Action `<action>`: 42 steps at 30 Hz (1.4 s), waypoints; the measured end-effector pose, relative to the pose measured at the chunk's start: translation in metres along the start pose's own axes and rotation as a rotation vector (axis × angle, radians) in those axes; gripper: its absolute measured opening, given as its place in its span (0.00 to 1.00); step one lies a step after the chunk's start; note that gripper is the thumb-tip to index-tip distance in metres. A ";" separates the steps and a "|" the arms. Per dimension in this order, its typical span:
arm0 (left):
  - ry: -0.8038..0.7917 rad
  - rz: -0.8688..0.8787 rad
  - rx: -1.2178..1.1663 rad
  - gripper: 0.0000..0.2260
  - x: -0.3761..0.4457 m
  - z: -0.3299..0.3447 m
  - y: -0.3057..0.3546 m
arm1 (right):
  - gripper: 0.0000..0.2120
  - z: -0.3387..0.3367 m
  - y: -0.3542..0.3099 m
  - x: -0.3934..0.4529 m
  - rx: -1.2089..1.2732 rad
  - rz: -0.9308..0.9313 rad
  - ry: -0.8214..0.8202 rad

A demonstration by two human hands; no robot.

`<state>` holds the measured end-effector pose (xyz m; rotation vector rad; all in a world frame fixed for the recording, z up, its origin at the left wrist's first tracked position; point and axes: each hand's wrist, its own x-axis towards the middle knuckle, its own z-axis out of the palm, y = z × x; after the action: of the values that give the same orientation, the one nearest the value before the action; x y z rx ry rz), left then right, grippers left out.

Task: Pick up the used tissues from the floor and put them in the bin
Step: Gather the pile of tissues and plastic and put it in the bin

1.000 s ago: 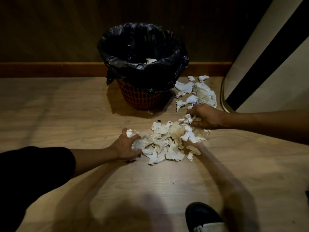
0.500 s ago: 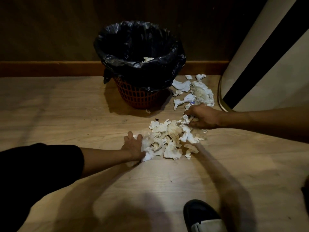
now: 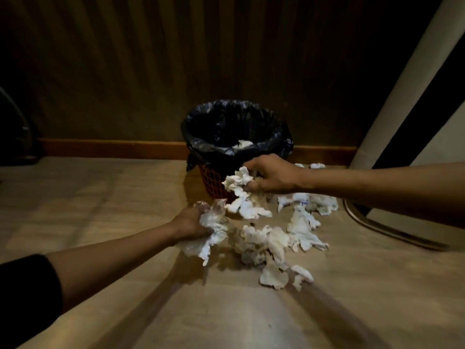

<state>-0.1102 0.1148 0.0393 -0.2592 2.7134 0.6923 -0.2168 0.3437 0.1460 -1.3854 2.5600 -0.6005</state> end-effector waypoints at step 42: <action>0.079 -0.148 -1.253 0.11 0.062 -0.209 0.150 | 0.10 -0.103 0.038 0.007 0.865 0.740 0.359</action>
<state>-0.2618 0.1358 0.2547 -0.7386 1.8921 2.2348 -0.2835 0.3836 0.2232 -0.0463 2.2668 -1.5933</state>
